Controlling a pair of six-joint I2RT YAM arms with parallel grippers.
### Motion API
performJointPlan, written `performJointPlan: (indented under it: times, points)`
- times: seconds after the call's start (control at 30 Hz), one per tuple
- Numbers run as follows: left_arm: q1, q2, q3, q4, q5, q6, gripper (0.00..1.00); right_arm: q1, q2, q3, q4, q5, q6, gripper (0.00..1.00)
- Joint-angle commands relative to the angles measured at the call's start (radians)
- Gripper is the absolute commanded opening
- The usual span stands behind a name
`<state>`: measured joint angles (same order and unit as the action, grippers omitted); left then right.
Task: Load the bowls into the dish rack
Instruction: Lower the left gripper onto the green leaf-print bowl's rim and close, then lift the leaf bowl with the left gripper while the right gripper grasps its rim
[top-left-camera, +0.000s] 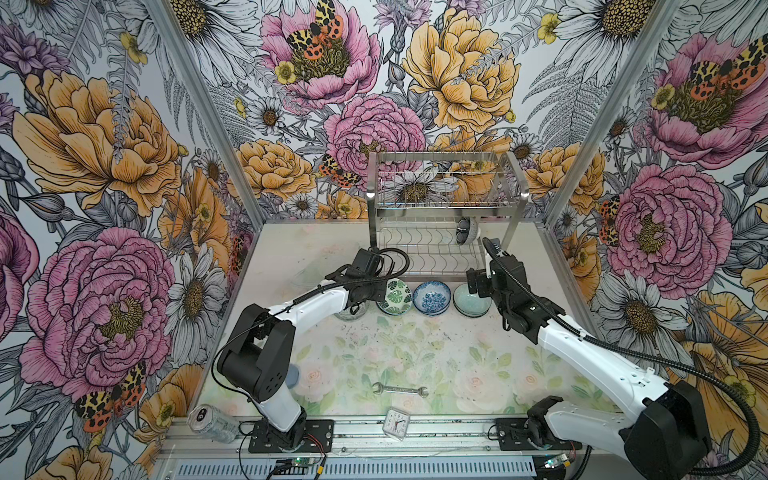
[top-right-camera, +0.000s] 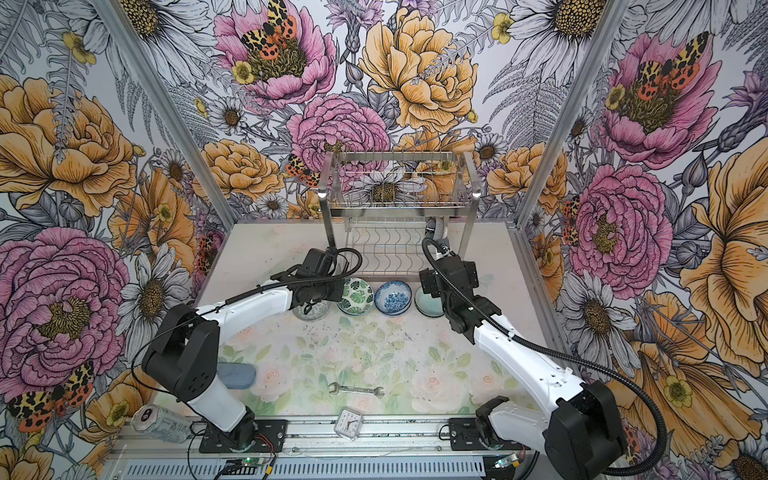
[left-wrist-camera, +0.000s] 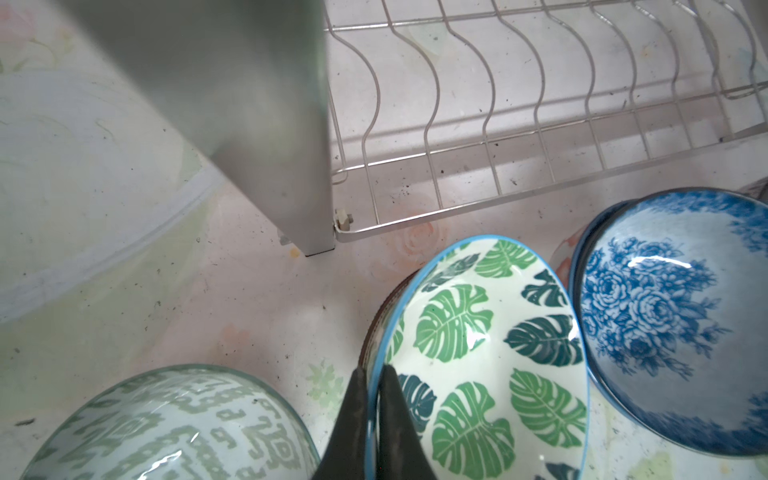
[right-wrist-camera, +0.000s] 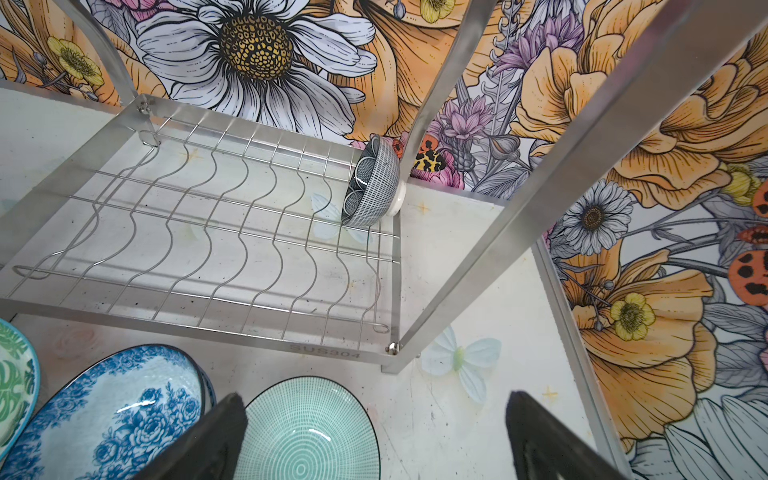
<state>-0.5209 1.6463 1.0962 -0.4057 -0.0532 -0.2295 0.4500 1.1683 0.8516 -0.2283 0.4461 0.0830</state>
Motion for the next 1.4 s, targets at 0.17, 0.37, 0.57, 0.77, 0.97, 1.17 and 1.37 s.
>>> performJointPlan:
  times: [0.17,0.37,0.57,0.77,0.97,1.17,1.37]
  points:
    - [0.007,-0.089,0.029,-0.022,-0.092,0.022,0.00,-0.008,-0.027,0.014,0.001,-0.030,0.014,0.99]
    - [0.006,-0.166,0.047,-0.010,-0.095,0.032,0.00,-0.008,-0.038,0.042,-0.023,-0.102,0.018,0.99]
    - [-0.029,-0.248,0.018,0.125,0.000,0.019,0.00,-0.005,-0.075,0.076,-0.037,-0.293,0.088,1.00]
    - [-0.076,-0.278,-0.028,0.293,0.054,-0.046,0.00,0.028,-0.077,0.113,-0.032,-0.453,0.184,1.00]
    - [-0.098,-0.265,-0.056,0.423,0.117,-0.088,0.00,0.073,0.007,0.145,0.002,-0.463,0.279,0.99]
    - [-0.114,-0.247,-0.043,0.467,0.137,-0.094,0.00,0.091,0.118,0.162,0.064,-0.455,0.383,0.92]
    - [-0.129,-0.232,-0.043,0.499,0.144,-0.106,0.00,0.099,0.199,0.186,0.110,-0.457,0.444,0.72]
